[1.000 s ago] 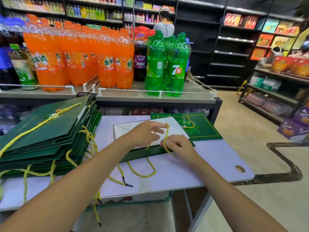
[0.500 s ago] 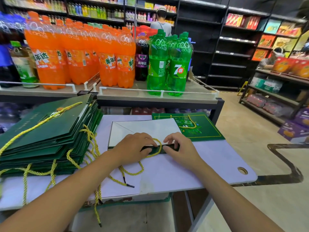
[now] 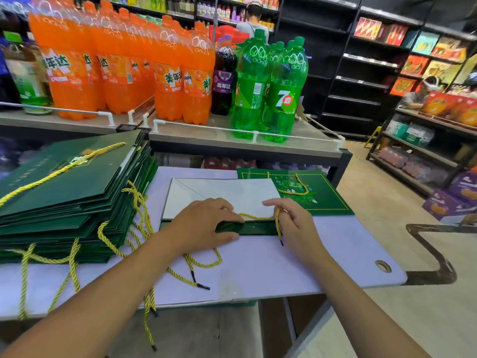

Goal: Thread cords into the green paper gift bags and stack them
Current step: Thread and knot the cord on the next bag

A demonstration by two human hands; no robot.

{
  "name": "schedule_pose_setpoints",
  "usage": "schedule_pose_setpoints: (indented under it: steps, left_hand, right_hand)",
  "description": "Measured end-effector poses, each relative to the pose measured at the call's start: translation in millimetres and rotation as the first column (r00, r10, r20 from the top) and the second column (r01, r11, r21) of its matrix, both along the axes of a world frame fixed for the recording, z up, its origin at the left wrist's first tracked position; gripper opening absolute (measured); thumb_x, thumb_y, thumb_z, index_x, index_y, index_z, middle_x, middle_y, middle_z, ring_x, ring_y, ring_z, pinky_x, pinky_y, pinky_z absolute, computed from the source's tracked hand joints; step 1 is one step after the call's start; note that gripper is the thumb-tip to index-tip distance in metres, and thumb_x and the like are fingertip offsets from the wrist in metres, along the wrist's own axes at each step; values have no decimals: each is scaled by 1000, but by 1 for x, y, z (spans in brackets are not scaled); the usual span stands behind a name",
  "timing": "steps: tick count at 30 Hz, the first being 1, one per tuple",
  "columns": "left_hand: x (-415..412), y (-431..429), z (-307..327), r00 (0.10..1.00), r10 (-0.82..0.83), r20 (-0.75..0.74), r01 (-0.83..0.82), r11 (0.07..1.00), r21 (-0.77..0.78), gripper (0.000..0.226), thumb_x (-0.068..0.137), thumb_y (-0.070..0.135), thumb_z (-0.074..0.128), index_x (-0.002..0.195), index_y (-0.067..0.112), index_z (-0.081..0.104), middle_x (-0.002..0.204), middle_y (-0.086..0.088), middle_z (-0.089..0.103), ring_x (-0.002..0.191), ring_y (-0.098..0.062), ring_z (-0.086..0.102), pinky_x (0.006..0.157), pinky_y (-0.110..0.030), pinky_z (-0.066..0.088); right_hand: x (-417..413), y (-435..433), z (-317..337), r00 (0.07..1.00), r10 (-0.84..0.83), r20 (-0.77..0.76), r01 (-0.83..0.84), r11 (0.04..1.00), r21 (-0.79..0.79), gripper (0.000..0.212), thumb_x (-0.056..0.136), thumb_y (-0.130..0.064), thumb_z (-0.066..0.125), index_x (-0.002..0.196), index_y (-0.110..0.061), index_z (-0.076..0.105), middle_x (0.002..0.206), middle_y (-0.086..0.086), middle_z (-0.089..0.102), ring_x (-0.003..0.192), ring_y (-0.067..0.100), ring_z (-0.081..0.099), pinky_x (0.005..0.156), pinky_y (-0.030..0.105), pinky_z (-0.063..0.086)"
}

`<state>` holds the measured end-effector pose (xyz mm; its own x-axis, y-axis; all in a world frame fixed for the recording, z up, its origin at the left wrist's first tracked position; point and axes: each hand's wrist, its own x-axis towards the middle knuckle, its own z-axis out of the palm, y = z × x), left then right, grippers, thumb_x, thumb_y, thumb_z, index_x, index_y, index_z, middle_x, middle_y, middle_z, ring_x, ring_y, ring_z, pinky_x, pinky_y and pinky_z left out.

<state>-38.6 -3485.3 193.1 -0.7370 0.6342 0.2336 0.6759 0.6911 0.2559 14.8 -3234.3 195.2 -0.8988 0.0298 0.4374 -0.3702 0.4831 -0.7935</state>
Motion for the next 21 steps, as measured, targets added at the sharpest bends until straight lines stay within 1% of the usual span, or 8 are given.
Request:
schedule_pose_setpoints:
  steps: [2, 5, 7, 11, 13, 16, 19, 21]
  left_hand:
    - [0, 1, -1, 1000, -2, -21, 2, 1000, 5, 42, 95, 61, 56, 137, 53, 57, 143, 19, 48, 122, -6, 48, 98, -26, 38]
    - [0, 2, -2, 998, -8, -65, 7, 1000, -15, 41, 96, 61, 51, 136, 55, 56, 143, 18, 49, 121, -9, 50, 100, -32, 42]
    - [1, 3, -5, 996, -12, -90, 9, 999, -34, 44, 94, 62, 44, 135, 55, 57, 141, 17, 52, 120, -12, 51, 99, -35, 43]
    - [3, 6, -7, 993, -10, -121, 7, 1000, -29, 46, 91, 56, 45, 134, 49, 59, 136, 14, 56, 120, -14, 53, 98, -38, 45]
    - [4, 6, -7, 991, -12, -131, 9, 1000, -19, 44, 91, 57, 45, 132, 48, 59, 132, 15, 57, 117, -13, 54, 96, -39, 46]
    - [3, 6, -7, 992, -17, -128, 15, 1000, -14, 43, 91, 58, 45, 131, 46, 58, 130, 16, 58, 114, -12, 54, 94, -39, 47]
    - [3, 6, -8, 992, -16, -125, 15, 1000, -9, 39, 95, 57, 49, 132, 48, 57, 132, 17, 56, 117, -11, 52, 97, -37, 45]
    - [3, 6, -9, 993, -17, -117, 16, 1000, -3, 39, 95, 57, 50, 132, 48, 57, 133, 17, 56, 118, -11, 52, 98, -37, 44]
  right_hand:
    - [-2, 2, -1, 1000, -2, -14, 2, 1000, -22, 44, 95, 4, 46, 102, -27, 77, 84, -18, 60, 72, 3, 53, 67, 20, 38]
    - [-6, 2, -2, 999, -33, 23, 34, 998, -51, 19, 95, -10, 67, 93, -27, 76, 75, -11, 56, 65, 10, 50, 62, 31, 41]
    - [-7, 1, -2, 998, -42, 41, 43, 999, -23, 14, 98, -15, 68, 91, -24, 76, 68, -3, 55, 61, 10, 44, 60, 31, 36]
    - [-3, -1, 0, 994, -42, 101, 39, 999, 33, 46, 96, -4, 49, 117, -37, 73, 64, -10, 49, 57, 7, 40, 54, 26, 32]
    - [-1, -3, 0, 995, -73, 75, 61, 986, 155, 41, 86, -16, 55, 108, -44, 74, 65, -15, 49, 59, 7, 44, 57, 28, 35]
    - [-2, -6, -1, 991, -127, 37, 103, 917, 386, 28, 81, -34, 54, 94, -41, 77, 71, -11, 50, 70, 8, 51, 60, 31, 34]
    - [-1, -7, -1, 985, -164, 59, 114, 865, 489, 48, 85, -33, 38, 118, -45, 71, 90, -12, 53, 81, 8, 53, 66, 33, 41]
    - [0, -6, -2, 979, -202, 36, 152, 831, 536, 57, 83, -32, 36, 133, -47, 60, 112, -17, 50, 84, 14, 57, 71, 37, 50]
